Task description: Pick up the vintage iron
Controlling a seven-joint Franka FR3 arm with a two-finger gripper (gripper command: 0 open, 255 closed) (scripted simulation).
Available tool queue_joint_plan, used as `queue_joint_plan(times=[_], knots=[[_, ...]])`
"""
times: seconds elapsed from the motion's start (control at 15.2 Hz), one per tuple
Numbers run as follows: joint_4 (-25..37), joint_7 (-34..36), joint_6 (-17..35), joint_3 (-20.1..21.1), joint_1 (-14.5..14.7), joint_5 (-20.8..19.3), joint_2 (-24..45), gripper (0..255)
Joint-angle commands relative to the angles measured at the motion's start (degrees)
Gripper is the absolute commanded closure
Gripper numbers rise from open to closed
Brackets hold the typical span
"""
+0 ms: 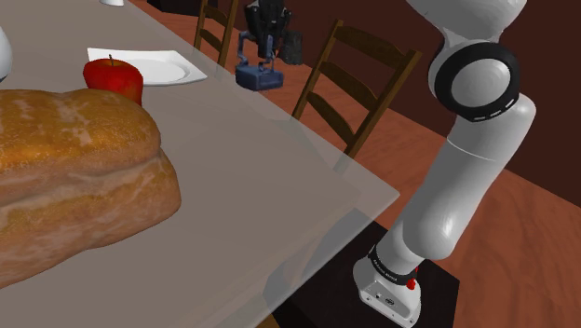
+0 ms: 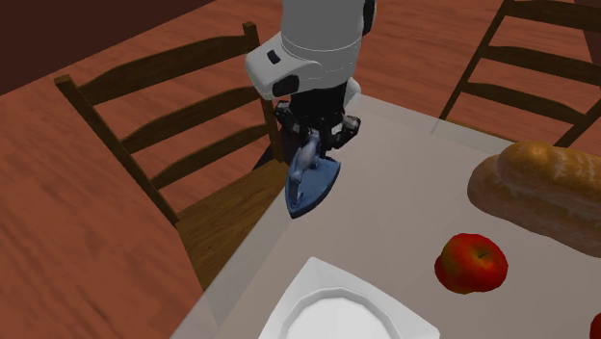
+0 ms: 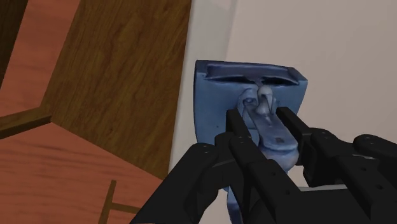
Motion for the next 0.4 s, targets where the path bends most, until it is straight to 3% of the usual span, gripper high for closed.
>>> queue_joint_plan(times=[0.0, 0.2, 0.33], knots=[[4.5, 0.3, -2.6, 0.2, 0.4, -0.5, 1.9, 255], [11.8, 0.7, -6.8, 0.5, 1.2, -1.4, 5.1, 255], [12.3, 0.7, -7.0, 0.4, 1.3, -1.4, 5.3, 255]])
